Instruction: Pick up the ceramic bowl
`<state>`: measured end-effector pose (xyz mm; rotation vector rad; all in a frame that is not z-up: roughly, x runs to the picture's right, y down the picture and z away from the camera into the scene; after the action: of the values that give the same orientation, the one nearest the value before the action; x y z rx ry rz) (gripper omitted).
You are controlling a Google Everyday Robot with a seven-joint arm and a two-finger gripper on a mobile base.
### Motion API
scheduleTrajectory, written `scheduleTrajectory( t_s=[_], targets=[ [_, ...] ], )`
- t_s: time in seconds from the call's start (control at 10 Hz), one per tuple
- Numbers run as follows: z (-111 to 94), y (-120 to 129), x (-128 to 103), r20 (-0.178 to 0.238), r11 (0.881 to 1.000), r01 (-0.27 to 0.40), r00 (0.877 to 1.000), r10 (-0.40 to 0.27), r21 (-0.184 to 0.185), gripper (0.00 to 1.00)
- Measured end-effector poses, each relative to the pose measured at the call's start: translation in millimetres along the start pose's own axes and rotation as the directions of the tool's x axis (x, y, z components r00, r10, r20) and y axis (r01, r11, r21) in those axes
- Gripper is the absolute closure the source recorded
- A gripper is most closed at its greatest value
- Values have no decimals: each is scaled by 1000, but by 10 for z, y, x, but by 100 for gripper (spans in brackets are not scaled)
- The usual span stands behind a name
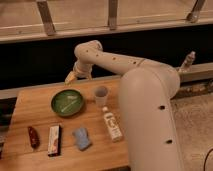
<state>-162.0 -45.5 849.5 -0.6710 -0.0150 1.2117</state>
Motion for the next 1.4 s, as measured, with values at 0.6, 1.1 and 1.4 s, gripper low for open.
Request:
scheduleTrajectory(
  t_s=[0.6, 1.1, 1.4],
  targets=[
    [413, 46, 163, -107, 991, -12, 994, -3, -134, 20],
    [1013, -195, 391, -229, 977, -88, 972, 41, -196, 20],
    [1082, -215, 429, -252, 974, -99, 967, 46, -204, 20]
  ],
)
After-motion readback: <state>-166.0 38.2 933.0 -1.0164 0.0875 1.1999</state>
